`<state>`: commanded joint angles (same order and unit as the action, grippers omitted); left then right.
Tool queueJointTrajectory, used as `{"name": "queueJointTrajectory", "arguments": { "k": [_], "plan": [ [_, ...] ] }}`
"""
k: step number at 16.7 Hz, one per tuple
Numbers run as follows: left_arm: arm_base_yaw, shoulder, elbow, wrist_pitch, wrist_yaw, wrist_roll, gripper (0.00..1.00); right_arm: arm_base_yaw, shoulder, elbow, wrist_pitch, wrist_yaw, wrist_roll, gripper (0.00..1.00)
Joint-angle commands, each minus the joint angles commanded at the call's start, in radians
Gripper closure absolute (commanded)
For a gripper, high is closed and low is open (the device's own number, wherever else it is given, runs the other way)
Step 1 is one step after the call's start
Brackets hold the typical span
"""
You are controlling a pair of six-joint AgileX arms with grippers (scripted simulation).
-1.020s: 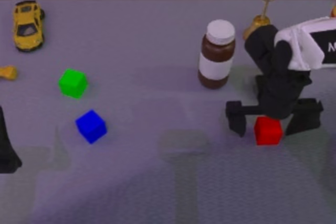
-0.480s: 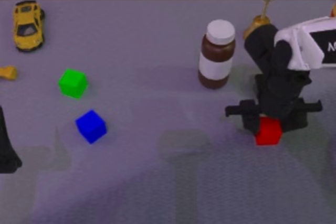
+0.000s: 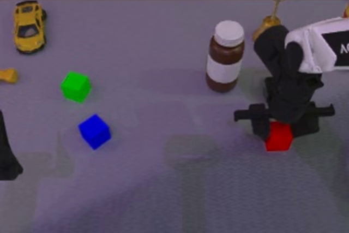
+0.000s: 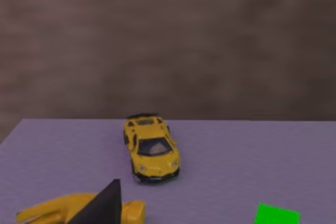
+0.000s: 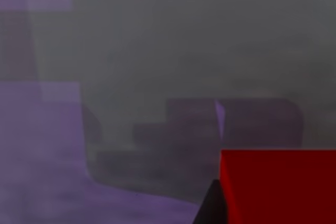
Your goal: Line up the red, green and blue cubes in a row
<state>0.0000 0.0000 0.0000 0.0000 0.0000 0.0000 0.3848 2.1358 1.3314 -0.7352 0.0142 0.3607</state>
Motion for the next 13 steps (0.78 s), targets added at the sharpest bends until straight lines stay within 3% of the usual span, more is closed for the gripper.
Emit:
{"name": "queueJointTrajectory", "arguments": {
  "k": [8, 13],
  "plan": [
    [0.0, 0.0, 0.0, 0.0, 0.0, 0.0, 0.0, 0.008, -0.095, 0.112, -0.218, -0.001, -0.001, 1.0],
    [0.0, 0.0, 0.0, 0.0, 0.0, 0.0, 0.0, 0.004, -0.11, 0.126, -0.24, -0.001, -0.001, 1.0]
  ]
}}
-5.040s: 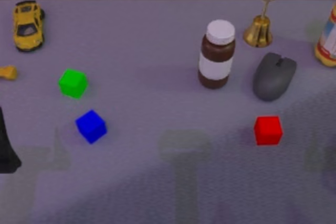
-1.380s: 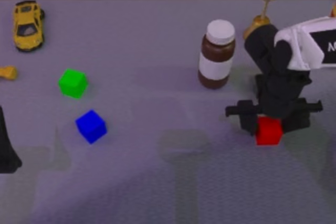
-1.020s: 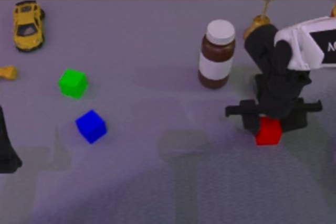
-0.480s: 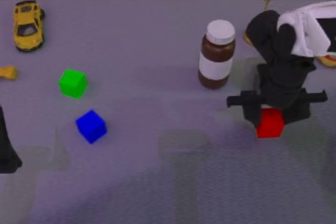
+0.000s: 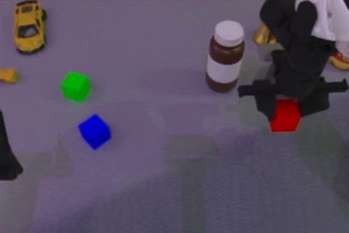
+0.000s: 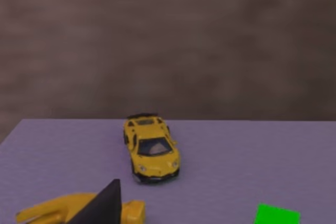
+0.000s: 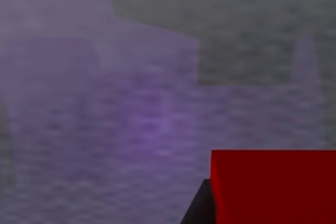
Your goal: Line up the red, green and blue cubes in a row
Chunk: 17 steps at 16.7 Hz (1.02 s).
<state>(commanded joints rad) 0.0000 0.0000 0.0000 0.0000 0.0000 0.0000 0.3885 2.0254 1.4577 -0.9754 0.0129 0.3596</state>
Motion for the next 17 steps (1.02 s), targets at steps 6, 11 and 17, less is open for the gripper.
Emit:
{"name": "queueJointTrajectory", "arguments": {
  "k": [6, 11, 17],
  "plan": [
    [0.0, 0.0, 0.0, 0.0, 0.0, 0.0, 0.0, 0.156, 0.098, 0.162, -0.082, 0.005, 0.162, 1.0],
    [0.0, 0.0, 0.0, 0.0, 0.0, 0.0, 0.0, 0.423, 0.24, 0.425, -0.212, 0.011, 0.458, 1.0],
    [0.0, 0.0, 0.0, 0.0, 0.0, 0.0, 0.0, 0.59, 0.311, 0.588, -0.284, 0.018, 0.629, 1.0]
  ]
}}
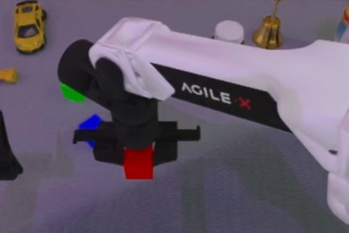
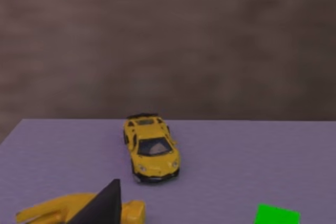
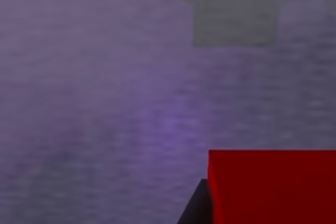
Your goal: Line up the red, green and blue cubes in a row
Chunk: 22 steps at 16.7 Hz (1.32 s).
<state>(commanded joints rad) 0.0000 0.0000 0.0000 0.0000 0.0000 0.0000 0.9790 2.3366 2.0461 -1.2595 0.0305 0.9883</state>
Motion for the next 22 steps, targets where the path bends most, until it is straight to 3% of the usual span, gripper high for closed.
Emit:
{"name": "queueJointTrajectory", "arguments": {
  "k": [5, 12, 16, 22],
  "plan": [
    [0.0, 0.0, 0.0, 0.0, 0.0, 0.0, 0.0, -0.003, -0.001, -0.018, 0.02, -0.002, 0.0, 1.0],
    [0.0, 0.0, 0.0, 0.0, 0.0, 0.0, 0.0, 0.002, 0.054, -0.178, 0.233, 0.0, 0.003, 1.0],
    [0.0, 0.0, 0.0, 0.0, 0.0, 0.0, 0.0, 0.003, 0.056, -0.182, 0.239, 0.001, 0.003, 1.0],
    [0.0, 0.0, 0.0, 0.0, 0.0, 0.0, 0.0, 0.003, 0.056, -0.182, 0.239, 0.001, 0.003, 0.55]
  ]
}}
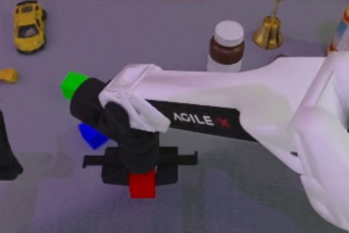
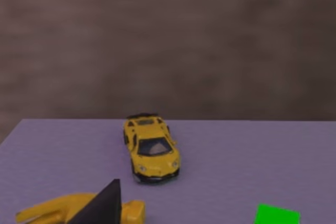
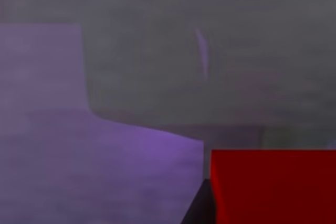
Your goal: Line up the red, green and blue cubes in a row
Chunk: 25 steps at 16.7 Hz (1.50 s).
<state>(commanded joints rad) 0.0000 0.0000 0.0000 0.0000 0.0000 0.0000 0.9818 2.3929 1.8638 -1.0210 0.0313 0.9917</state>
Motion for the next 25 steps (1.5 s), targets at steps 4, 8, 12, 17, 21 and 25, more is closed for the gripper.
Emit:
{"name": "queueJointTrajectory", "arguments": {
  "k": [4, 8, 12, 17, 21, 25],
  "plan": [
    [0.0, 0.0, 0.0, 0.0, 0.0, 0.0, 0.0, 0.0, 0.0, 0.0, 0.0, 0.0, 0.0, 0.25],
    [0.0, 0.0, 0.0, 0.0, 0.0, 0.0, 0.0, 0.0, 0.0, 0.0, 0.0, 0.0, 0.0, 0.0],
    [0.0, 0.0, 0.0, 0.0, 0.0, 0.0, 0.0, 0.0, 0.0, 0.0, 0.0, 0.0, 0.0, 0.0],
    [0.0, 0.0, 0.0, 0.0, 0.0, 0.0, 0.0, -0.002, -0.001, 0.003, -0.004, 0.0, 0.0, 0.0],
    [0.0, 0.0, 0.0, 0.0, 0.0, 0.0, 0.0, 0.004, -0.025, 0.084, -0.113, 0.0, 0.004, 0.0],
    [0.0, 0.0, 0.0, 0.0, 0.0, 0.0, 0.0, 0.01, -0.06, 0.168, -0.23, -0.001, 0.003, 0.0]
  ]
}}
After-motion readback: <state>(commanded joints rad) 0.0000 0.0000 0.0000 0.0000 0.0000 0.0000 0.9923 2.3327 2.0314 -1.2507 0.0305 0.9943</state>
